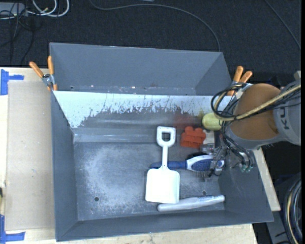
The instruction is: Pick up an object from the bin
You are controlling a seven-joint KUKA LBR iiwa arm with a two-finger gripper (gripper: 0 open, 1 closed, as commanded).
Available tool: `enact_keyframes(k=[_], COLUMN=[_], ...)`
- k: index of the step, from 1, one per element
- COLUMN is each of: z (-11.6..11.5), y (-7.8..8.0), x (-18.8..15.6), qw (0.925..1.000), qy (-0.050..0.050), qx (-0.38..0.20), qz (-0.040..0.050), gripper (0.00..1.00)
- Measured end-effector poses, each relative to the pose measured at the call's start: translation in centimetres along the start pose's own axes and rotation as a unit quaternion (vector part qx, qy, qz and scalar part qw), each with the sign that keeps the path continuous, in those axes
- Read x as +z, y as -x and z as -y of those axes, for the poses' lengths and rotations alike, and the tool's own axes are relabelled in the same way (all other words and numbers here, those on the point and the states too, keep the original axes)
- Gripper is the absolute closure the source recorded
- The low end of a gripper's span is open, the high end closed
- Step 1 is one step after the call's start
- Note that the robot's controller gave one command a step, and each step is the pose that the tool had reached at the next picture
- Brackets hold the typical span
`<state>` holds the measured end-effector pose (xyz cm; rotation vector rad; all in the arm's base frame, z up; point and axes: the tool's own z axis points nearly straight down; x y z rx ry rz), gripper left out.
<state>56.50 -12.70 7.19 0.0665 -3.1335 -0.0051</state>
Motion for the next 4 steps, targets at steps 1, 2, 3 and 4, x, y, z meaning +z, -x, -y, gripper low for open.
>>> enact_keyframes(k=[1,2,3,4], z=[0.0,0.0,-0.1,-0.1], y=[-0.1,0.0,-0.1,0.0], x=[-1.6,-3.1,-5.2,-6.3], qw=[1.0000,1.0000,1.0000,1.0000], qy=[0.000,0.000,0.000,-0.001], qx=[0.000,-0.001,-0.001,-0.001], qz=[-0.0012,-0.0008,-0.0012,0.0012], gripper=[1.00,1.00,1.00,1.00])
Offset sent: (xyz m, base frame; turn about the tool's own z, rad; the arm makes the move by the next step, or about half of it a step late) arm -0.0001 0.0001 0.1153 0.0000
